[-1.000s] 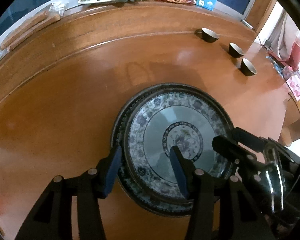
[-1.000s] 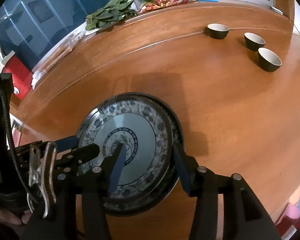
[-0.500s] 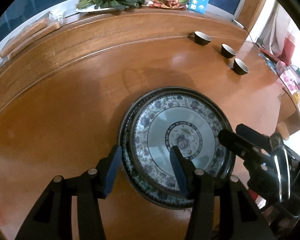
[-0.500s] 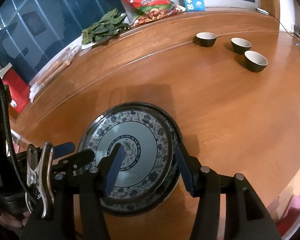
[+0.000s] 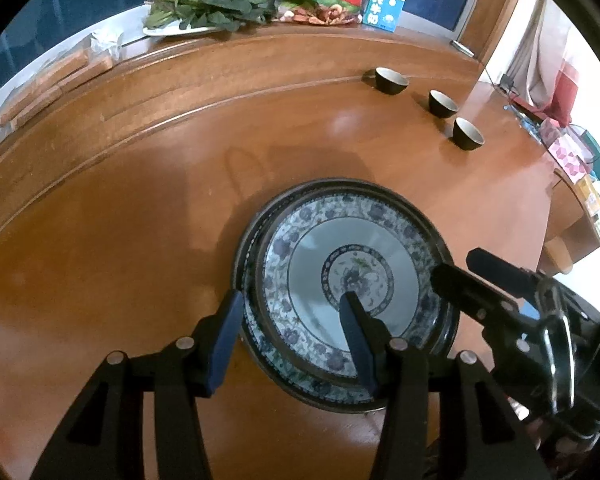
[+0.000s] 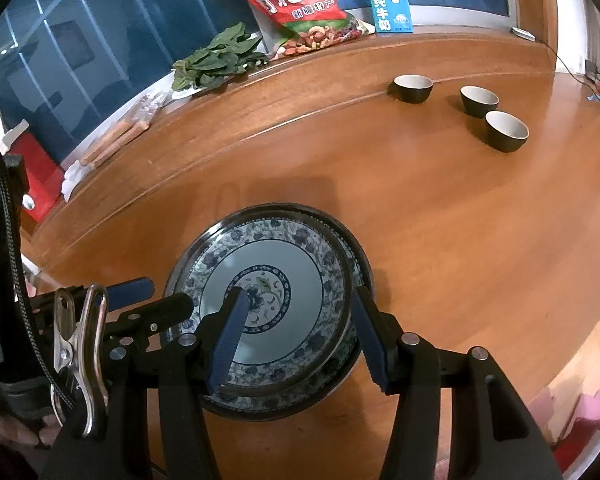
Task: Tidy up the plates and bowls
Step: 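Open the right gripper and pull it away from the stack, then move the right gripper toward the dark bowls with white interiors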
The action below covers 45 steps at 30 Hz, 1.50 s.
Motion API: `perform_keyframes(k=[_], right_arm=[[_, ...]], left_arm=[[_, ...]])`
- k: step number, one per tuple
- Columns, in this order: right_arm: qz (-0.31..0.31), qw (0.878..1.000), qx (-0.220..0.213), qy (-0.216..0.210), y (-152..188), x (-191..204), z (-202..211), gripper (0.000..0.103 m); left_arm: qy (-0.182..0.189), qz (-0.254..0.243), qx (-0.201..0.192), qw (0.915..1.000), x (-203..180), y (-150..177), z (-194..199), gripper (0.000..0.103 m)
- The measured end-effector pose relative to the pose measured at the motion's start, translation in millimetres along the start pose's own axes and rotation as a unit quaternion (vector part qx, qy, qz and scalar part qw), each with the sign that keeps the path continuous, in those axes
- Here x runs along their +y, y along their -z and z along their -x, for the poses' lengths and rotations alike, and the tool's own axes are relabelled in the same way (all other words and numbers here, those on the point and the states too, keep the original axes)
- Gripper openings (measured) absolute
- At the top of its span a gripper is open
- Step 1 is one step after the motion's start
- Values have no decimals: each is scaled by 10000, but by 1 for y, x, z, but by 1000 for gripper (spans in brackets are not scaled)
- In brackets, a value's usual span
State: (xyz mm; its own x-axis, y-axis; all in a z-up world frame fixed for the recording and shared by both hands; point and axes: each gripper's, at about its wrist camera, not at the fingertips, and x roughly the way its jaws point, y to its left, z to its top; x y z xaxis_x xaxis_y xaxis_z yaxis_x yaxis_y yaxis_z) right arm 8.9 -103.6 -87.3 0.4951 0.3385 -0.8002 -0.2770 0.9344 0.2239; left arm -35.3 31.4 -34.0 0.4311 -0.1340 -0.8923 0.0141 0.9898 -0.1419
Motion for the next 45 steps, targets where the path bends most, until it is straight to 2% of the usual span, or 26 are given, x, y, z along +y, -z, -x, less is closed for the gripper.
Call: perform_keyframes(k=[28, 45], right_arm=[[69, 9995, 43, -315, -51, -81, 10, 55], [-105, 9997, 72, -222, -81, -146, 2, 55]], left_arm=[[13, 288, 53, 9996, -72, -50, -25, 53], [131, 359, 25, 9993, -116, -82, -47, 53]])
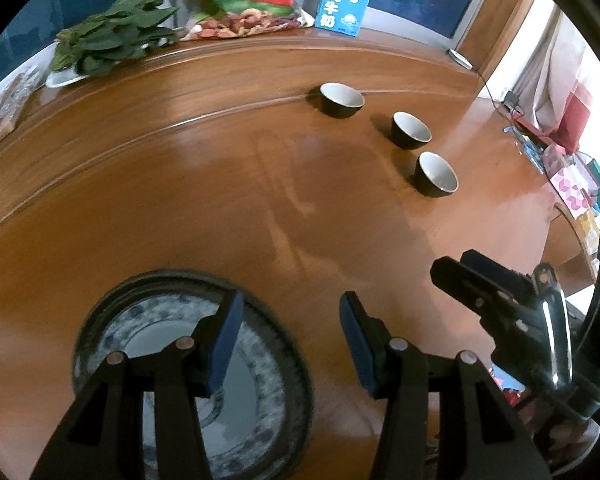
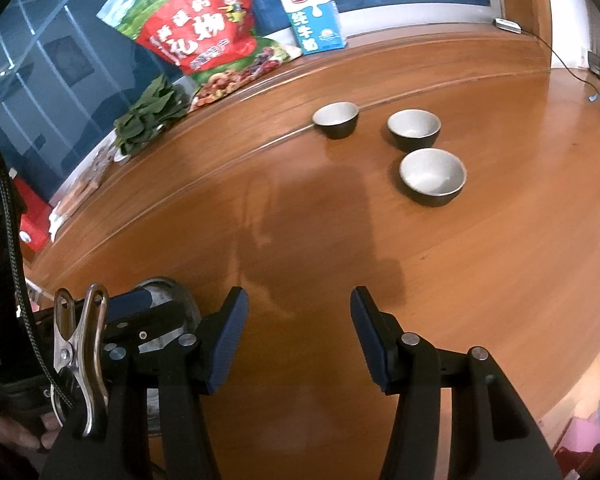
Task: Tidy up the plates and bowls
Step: 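Move the right gripper toward the dark bowls with white interiors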
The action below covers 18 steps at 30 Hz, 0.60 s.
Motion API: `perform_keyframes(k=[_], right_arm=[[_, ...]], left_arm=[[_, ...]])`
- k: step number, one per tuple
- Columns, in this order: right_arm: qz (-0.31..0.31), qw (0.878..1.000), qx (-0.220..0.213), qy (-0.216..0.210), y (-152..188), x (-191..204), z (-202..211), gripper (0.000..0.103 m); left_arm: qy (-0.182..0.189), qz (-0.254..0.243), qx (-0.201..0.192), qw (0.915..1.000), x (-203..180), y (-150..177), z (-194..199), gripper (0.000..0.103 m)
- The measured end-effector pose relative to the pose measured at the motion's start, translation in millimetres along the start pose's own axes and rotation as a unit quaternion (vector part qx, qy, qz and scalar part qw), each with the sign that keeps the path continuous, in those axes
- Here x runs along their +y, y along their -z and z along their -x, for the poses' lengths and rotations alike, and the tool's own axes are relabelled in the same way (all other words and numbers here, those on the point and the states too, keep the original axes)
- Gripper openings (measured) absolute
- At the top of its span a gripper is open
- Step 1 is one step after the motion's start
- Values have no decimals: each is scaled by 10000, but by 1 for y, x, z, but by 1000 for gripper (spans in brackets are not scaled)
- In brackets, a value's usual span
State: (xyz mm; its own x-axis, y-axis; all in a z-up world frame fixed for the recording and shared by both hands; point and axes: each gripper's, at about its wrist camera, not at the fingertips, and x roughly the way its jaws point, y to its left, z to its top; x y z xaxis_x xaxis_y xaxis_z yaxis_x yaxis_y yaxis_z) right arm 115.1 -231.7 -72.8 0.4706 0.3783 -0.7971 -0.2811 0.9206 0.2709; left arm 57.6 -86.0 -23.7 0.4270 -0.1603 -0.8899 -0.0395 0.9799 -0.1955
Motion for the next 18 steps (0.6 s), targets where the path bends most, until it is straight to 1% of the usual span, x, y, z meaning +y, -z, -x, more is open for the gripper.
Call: perform_keyframes(k=[7, 18], right_arm=[[-48, 10000, 15, 53, -15, -28, -2, 55], [-337, 9994, 33, 31, -34, -80, -11, 55]], left_arm=[[63, -7, 25, 10000, -24, -18, -14, 53], [215, -99, 25, 9997, -68, -39, -36, 53]])
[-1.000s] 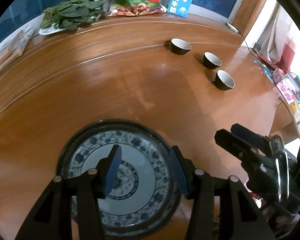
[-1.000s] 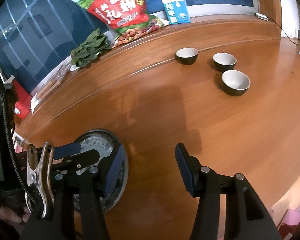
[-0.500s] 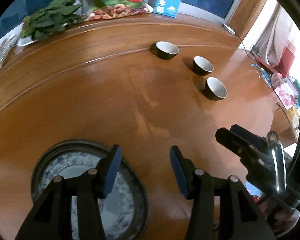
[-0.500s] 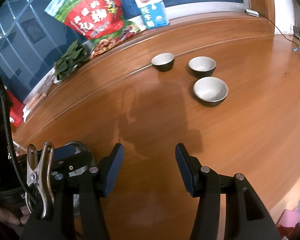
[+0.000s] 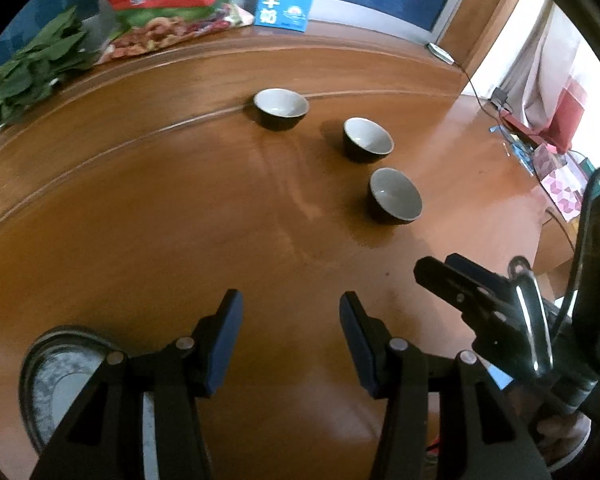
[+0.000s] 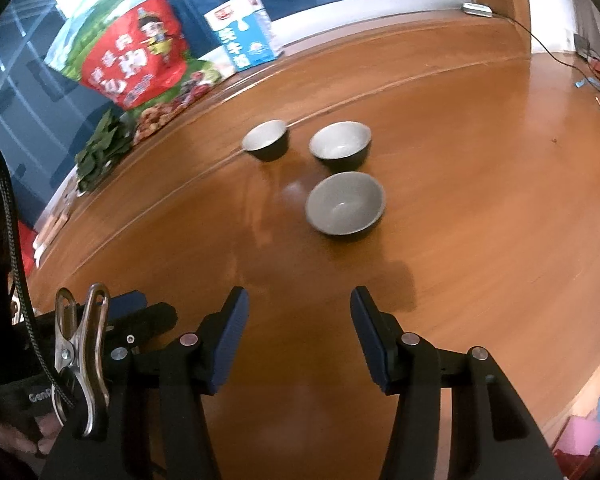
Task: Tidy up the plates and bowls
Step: 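Move the right gripper toward the dark bowls with white interiors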
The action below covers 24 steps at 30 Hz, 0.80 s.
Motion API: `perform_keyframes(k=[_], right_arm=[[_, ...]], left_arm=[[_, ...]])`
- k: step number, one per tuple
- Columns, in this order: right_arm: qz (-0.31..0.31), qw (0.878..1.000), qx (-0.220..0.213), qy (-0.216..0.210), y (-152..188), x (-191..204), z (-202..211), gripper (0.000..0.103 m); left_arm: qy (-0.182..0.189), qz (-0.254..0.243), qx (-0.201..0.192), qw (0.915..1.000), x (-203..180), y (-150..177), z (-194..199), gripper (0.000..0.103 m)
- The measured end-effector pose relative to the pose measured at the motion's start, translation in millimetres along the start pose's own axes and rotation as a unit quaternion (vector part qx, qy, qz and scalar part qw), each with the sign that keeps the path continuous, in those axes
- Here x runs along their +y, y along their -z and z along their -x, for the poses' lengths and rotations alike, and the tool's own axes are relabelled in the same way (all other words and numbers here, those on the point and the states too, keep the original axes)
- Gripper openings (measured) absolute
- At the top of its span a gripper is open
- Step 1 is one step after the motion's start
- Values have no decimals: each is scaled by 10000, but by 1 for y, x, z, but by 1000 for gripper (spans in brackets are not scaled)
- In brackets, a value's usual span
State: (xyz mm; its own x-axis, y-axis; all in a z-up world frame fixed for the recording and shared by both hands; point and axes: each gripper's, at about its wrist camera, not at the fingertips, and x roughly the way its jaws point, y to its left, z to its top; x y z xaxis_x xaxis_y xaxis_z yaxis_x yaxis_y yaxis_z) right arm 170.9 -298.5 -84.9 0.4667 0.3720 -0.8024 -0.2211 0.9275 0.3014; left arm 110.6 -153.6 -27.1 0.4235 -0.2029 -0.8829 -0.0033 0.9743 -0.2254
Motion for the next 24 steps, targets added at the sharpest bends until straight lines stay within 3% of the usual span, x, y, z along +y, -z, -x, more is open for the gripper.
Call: perform_keyframes(k=[12, 24], right_arm=[[-410, 9991, -17, -44, -23, -41, -10, 54], [-521, 9983, 130, -217, -41, -58, -27, 38]], left_arm=[[266, -142, -231, 9993, -38, -35, -21, 53], [351, -87, -118, 9993, -50, -63, -53, 47]])
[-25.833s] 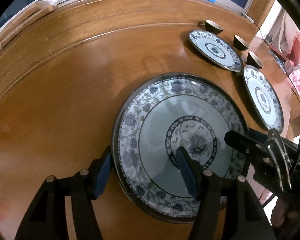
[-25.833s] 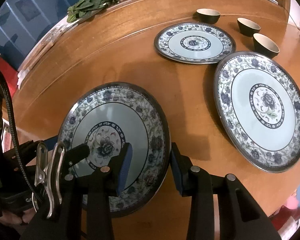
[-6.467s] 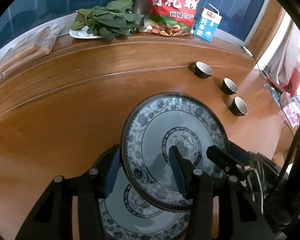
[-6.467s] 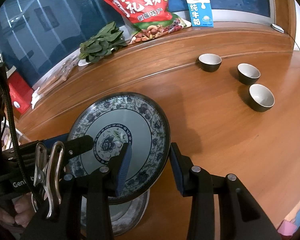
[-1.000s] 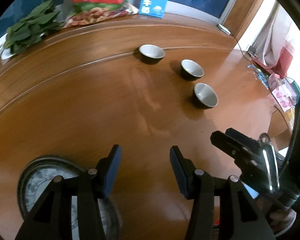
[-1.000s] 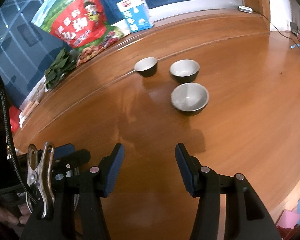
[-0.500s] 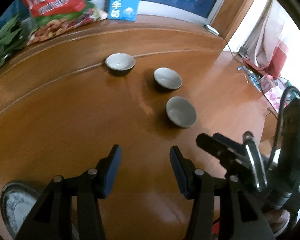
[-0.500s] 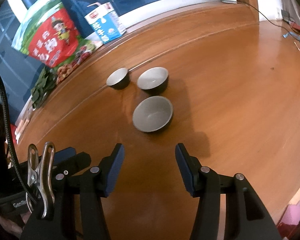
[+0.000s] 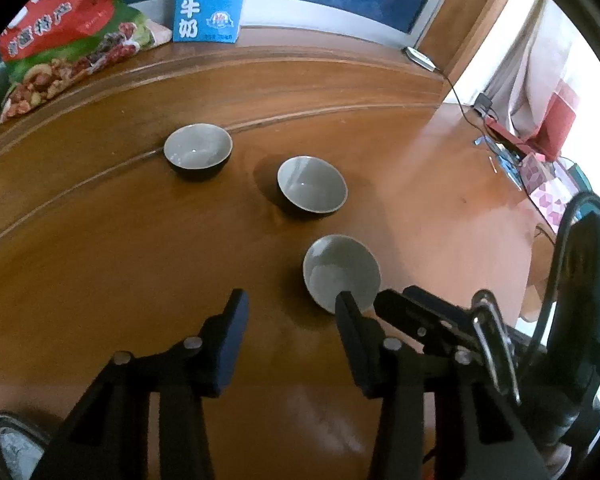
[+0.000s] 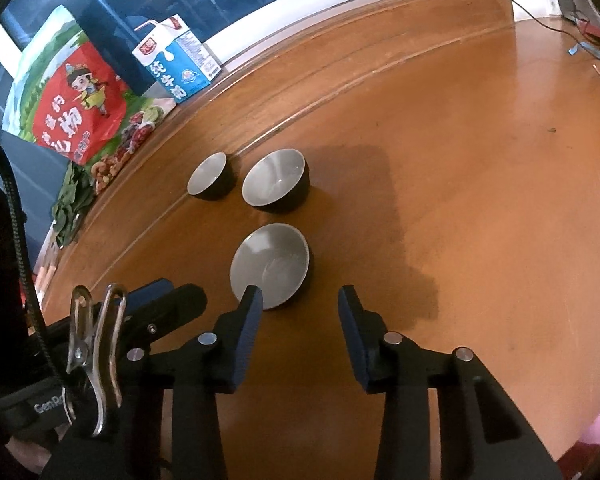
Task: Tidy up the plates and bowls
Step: 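Move the right gripper toward the dark bowls with white interiors, then close the right gripper on the rim of the nearest dark bowl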
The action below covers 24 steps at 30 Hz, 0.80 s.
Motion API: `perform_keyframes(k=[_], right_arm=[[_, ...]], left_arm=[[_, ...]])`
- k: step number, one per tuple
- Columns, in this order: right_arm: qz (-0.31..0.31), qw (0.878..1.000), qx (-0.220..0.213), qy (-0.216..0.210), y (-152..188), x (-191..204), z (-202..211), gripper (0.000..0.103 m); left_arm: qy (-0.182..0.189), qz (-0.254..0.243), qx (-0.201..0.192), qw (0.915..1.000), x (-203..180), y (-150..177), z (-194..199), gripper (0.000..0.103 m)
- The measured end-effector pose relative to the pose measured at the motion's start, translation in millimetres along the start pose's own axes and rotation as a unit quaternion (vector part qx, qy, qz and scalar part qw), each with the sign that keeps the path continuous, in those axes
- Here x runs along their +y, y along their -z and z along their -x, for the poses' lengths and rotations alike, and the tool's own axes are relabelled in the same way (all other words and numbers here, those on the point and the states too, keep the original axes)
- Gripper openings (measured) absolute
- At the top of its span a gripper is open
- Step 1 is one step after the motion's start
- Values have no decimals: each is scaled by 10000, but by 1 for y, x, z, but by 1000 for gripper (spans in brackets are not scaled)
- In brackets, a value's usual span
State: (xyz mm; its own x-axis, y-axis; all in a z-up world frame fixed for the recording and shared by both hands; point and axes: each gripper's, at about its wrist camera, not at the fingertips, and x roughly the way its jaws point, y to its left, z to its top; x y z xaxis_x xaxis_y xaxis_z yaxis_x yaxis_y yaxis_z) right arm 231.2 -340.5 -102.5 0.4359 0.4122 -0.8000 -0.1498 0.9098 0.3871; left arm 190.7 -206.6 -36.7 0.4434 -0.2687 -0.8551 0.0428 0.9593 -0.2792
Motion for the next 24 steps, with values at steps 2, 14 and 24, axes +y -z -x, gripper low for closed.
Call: perform_keyframes(k=[2, 14, 24], right_arm=[[16, 10000, 47, -1, -2, -1, -3, 35], [212, 9994, 240, -109, -7, 2, -15, 23], [171, 9989, 414, -109, -6, 2, -26, 19]], left_arm=[[13, 24, 51, 10000, 1, -2, -7, 44], [215, 171, 357, 9990, 2, -9, -37, 23], [442, 249, 531, 9973, 2, -8, -47, 11]])
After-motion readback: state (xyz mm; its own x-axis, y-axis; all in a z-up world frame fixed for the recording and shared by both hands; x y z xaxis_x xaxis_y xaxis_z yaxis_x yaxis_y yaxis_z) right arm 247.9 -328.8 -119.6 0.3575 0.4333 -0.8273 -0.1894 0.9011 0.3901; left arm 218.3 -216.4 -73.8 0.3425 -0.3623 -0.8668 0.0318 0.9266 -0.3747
